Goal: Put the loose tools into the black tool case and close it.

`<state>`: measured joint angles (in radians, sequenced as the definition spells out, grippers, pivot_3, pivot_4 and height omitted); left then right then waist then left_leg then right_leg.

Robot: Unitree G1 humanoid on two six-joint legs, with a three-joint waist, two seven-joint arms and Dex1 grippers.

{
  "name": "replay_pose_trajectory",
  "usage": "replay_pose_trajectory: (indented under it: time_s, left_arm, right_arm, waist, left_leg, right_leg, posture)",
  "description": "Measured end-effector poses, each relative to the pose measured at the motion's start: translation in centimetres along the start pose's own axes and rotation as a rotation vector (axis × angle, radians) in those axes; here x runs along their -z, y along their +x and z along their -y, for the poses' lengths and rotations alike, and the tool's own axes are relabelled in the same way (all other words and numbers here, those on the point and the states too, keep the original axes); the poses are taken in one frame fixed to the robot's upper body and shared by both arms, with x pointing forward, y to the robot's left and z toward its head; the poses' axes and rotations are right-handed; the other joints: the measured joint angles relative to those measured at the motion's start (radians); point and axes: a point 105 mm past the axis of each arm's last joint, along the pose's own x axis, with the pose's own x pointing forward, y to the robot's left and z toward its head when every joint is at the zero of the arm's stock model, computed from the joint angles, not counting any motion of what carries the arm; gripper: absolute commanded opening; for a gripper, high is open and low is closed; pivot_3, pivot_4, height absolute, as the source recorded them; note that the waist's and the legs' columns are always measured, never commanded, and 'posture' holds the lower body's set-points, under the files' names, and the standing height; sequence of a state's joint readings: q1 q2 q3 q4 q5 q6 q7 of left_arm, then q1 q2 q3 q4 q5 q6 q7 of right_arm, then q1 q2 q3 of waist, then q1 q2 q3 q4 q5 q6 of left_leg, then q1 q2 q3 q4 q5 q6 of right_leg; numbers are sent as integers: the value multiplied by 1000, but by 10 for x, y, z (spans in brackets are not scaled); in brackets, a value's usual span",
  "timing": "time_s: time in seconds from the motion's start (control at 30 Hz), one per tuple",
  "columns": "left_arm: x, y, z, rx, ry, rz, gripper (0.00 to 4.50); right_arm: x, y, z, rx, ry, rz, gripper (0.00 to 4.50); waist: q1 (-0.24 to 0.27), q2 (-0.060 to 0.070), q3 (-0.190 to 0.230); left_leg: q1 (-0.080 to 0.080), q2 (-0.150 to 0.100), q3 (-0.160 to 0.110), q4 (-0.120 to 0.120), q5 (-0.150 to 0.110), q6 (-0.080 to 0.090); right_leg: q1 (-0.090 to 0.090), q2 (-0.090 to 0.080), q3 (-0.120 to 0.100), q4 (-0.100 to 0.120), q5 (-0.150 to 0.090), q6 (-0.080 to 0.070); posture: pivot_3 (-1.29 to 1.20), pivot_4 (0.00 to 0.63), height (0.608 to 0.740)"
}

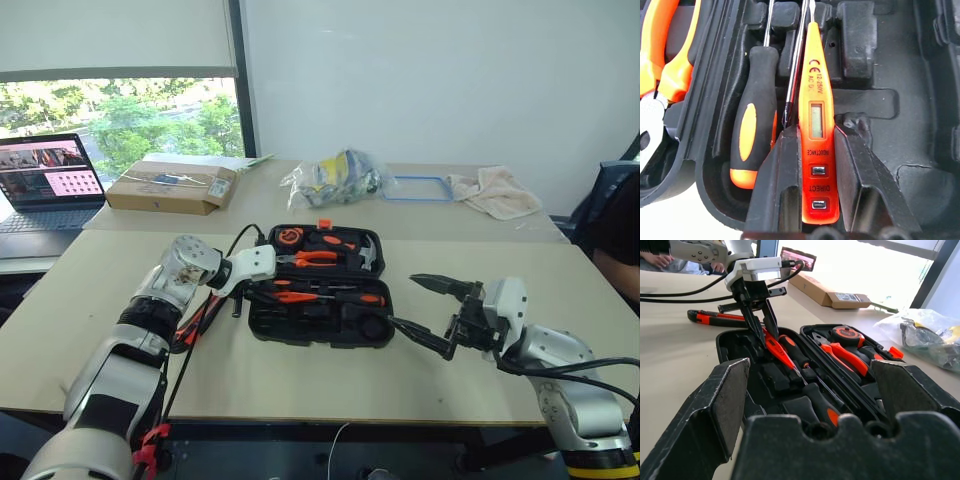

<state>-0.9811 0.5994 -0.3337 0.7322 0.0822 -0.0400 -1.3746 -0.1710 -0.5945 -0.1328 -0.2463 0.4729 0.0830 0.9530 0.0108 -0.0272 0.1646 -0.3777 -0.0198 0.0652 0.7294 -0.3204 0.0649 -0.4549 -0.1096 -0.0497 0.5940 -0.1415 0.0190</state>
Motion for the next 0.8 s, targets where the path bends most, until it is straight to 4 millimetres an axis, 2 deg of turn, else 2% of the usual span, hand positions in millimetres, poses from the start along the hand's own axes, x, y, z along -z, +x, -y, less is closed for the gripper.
replay_pose_trajectory:
  time_s: [0.27, 0.8]
  left_arm:
    - [-7, 1, 6, 44, 28, -6, 452]
    - [-3, 3, 4, 40, 52, -109, 452]
  right_arm:
    - [0, 0, 0, -2, -1, 2, 4500]
    - [5, 2, 1, 0, 16, 5, 4500]
  waist:
    - [-1, 0, 0]
    - [-1, 0, 0]
  left_leg:
    - [-1, 0, 0, 0, 0, 0]
    - [5, 0, 1, 0, -3, 5]
  right_leg:
    - [0, 0, 0, 0, -1, 1]
    - [1, 0, 3, 1, -1, 1]
  posture:
    - [0, 150, 740]
    - [0, 150, 740]
